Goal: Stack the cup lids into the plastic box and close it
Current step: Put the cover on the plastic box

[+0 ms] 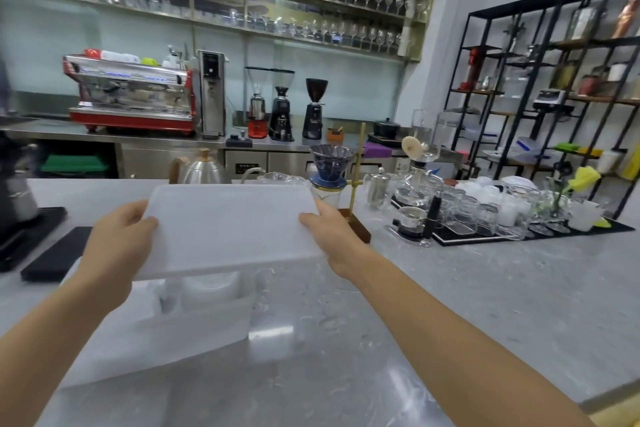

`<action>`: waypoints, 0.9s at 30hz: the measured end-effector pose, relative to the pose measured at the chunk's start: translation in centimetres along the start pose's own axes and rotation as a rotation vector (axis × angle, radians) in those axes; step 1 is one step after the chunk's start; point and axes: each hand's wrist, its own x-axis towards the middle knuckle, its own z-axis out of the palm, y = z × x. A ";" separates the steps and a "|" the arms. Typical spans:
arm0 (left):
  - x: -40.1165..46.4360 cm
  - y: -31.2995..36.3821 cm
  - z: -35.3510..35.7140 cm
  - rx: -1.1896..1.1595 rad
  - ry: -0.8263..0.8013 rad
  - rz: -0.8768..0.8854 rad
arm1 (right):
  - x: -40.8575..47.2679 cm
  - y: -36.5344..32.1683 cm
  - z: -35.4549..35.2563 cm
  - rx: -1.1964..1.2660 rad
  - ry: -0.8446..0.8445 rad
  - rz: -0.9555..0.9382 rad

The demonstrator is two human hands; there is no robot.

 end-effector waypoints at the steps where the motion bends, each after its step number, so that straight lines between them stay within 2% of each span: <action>1: -0.1 -0.1 -0.5 0.012 0.005 -0.003 | -0.1 -0.1 0.5 0.002 -0.011 -0.009; 6: -1.1 -0.9 -3.0 0.033 0.086 0.010 | 0.2 0.0 3.0 -0.034 -0.061 -0.035; 13: -1.6 -2.8 -7.5 0.125 0.138 -0.082 | 0.7 1.2 8.3 -0.141 -0.102 -0.072; 21: -2.0 -5.6 -9.6 0.182 0.064 -0.161 | 0.8 3.5 10.9 -0.266 -0.118 -0.127; 27: -1.7 -7.7 -9.1 0.174 -0.007 -0.198 | 0.8 4.9 11.1 -0.319 -0.133 -0.073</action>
